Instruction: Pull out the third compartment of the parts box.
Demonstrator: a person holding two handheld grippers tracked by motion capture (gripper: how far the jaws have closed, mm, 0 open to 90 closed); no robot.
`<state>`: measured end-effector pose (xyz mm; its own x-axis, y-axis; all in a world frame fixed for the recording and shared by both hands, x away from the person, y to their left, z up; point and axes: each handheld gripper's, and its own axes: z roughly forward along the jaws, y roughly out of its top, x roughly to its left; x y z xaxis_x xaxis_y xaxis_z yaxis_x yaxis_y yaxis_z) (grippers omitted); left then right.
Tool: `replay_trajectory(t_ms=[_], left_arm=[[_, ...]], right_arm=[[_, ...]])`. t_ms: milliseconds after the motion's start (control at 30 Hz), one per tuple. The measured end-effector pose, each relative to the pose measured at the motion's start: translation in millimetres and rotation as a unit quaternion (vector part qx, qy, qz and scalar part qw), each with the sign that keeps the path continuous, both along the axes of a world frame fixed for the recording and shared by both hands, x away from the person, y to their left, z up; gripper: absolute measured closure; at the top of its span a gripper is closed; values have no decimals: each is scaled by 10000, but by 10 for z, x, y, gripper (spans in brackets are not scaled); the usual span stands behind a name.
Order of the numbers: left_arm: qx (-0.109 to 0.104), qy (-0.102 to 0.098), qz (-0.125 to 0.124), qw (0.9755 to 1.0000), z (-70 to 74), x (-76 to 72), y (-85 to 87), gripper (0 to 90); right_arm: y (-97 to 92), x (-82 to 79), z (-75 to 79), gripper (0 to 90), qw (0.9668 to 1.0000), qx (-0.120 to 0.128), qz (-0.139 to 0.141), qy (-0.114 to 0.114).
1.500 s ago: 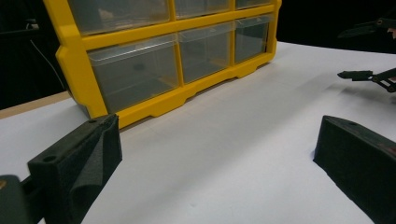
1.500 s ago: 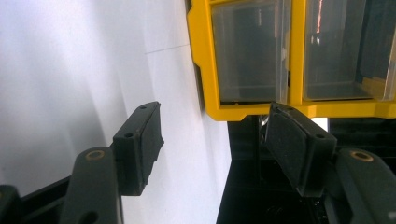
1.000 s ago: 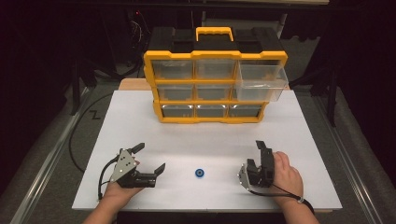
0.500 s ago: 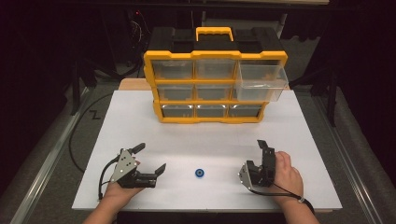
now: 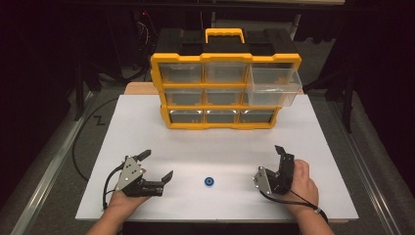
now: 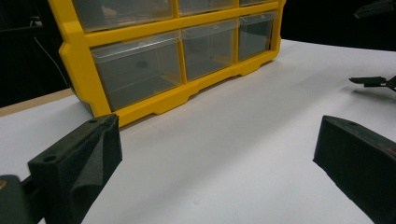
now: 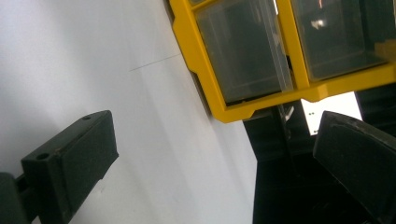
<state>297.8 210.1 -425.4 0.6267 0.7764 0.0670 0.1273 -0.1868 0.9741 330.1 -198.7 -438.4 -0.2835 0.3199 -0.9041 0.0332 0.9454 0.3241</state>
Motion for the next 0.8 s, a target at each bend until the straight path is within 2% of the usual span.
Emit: replay_trajectory(t_ms=[67, 100, 133, 233, 333, 433, 500, 600, 633, 667, 700, 733, 767, 800], left_arm=[[36, 20, 2, 10000, -6, 4, -9, 15], [40, 27, 4, 10000, -6, 4, -12, 15], [31, 31, 7, 10000, -5, 4, -14, 15], [39, 34, 46, 10000, -4, 2, -14, 15], [70, 52, 56, 9999, -8, 10, -12, 15], [-7, 87, 98, 9999, -9, 16, -8, 15], [-11, 78, 86, 9999, -9, 20, -6, 15], [-33, 130, 128, 9998, -12, 31, 0, 15], [-55, 130, 132, 9998, -9, 31, 2, 15], [-89, 118, 144, 9998, -7, 30, 6, 15], [-94, 128, 168, 9997, -7, 31, 9, 15], [-98, 150, 187, 9997, -7, 32, 13, 15], [-131, 181, 215, 9995, -6, 35, 18, 15], [-133, 167, 219, 9995, -4, 35, 20, 15]], right_arm=[[-12, 7, 7, 10, 9999, 118, -44, 15], [-26, 14, 14, 10, 9995, 288, -92, 103], [-26, 14, 14, 10, 9995, 288, -92, 103], [-49, 24, 15, 10, 9979, 581, -121, 255], [-66, 37, 20, 10, 9944, 978, -151, 358], [-93, 48, 35, 11, 9932, 1093, -218, 329], [-129, 54, 55, 11, 9886, 1415, -271, 428], [-150, 65, 62, 11, 9871, 1508, -295, 445], [-169, 71, 75, 11, 9821, 1767, -329, 569], [-169, 71, 75, 11, 9821, 1767, -329, 569], [-192, 81, 90, 10, 9752, 2071, -349, 692], [-192, 81, 90, 10, 9752, 2071, -349, 692], [-210, 87, 93, 11, 9694, 2299, -346, 788], [-210, 87, 93, 11, 9694, 2299, -346, 788]])
